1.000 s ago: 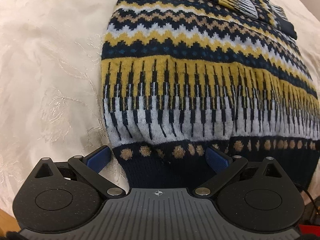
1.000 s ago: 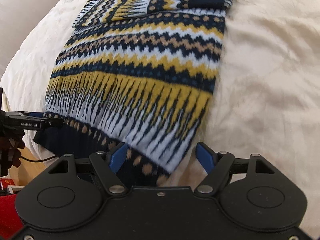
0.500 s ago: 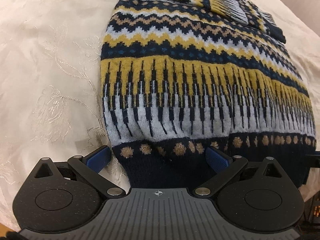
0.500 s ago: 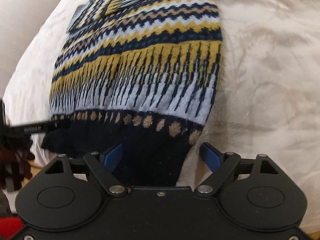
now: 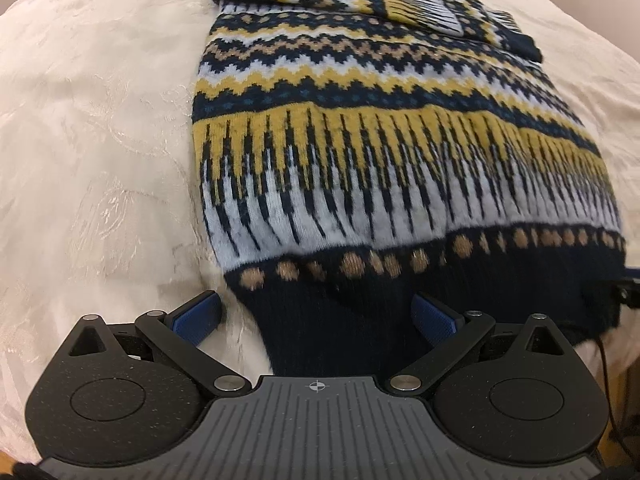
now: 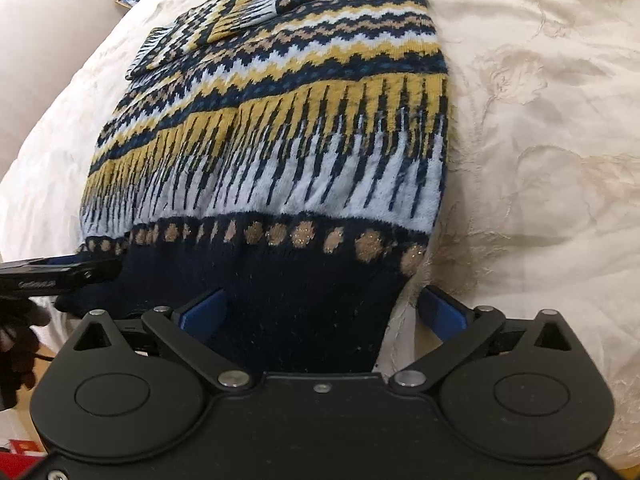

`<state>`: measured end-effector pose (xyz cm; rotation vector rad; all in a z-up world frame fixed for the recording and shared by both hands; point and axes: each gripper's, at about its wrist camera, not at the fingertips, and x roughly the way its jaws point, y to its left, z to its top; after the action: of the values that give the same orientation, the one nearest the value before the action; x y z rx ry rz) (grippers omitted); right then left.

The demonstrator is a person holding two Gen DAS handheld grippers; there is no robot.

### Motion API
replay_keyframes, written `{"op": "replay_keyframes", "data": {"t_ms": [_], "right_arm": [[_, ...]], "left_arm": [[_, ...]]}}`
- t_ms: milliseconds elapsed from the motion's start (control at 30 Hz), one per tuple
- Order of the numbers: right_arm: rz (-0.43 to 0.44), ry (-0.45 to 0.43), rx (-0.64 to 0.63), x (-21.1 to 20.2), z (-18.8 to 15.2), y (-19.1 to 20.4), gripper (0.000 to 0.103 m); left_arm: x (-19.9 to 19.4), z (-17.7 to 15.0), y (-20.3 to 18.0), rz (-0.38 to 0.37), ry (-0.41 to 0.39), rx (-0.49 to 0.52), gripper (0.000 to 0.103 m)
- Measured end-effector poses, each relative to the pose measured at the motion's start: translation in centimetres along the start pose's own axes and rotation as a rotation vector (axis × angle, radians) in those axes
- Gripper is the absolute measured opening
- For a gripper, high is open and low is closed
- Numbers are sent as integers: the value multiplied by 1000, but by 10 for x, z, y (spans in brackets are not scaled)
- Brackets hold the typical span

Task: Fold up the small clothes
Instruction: 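Move both tools to the sweater hem and position fingers around it, then grasp the hem with the left gripper while the right gripper grasps it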

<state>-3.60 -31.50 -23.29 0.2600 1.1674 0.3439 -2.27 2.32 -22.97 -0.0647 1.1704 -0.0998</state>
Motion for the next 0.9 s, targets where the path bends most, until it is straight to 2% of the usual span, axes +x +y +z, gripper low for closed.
{"op": "replay_keyframes", "data": {"t_ms": [133,233,300,433,500,533,600,700,900], "right_arm": [[-25,-33,-14,-1,-6,3,103],[-33,-45,-10,-1,-8,4,103],[-33,-48,-10,-1,-9,4,103],[-31,-46,-12,-2,-9,4,103],[-31,-45,-12,-2,-9,4,103],[-32,-45,-11,-2,-9,4,103],[-32,-46,-11,-2,-9,4,103],[-30,-43,-11,-2,-9,4,103],[-26,-15,0,-2,-3,5,103]], "left_arm": [[-12,-13,6,-22,-20,20,101],[-23,-18,15,-42,-35,-6,96],[-34,-20,23,-57,-49,-33,85],[-43,-12,44,-86,-71,-99,76],[-46,-12,50,-97,-77,-122,63],[-45,-11,51,-105,-76,-132,60],[-42,-8,54,-124,-61,-142,45],[-39,-3,54,-151,-54,-136,36],[-25,7,44,-179,-21,-127,34]]}}
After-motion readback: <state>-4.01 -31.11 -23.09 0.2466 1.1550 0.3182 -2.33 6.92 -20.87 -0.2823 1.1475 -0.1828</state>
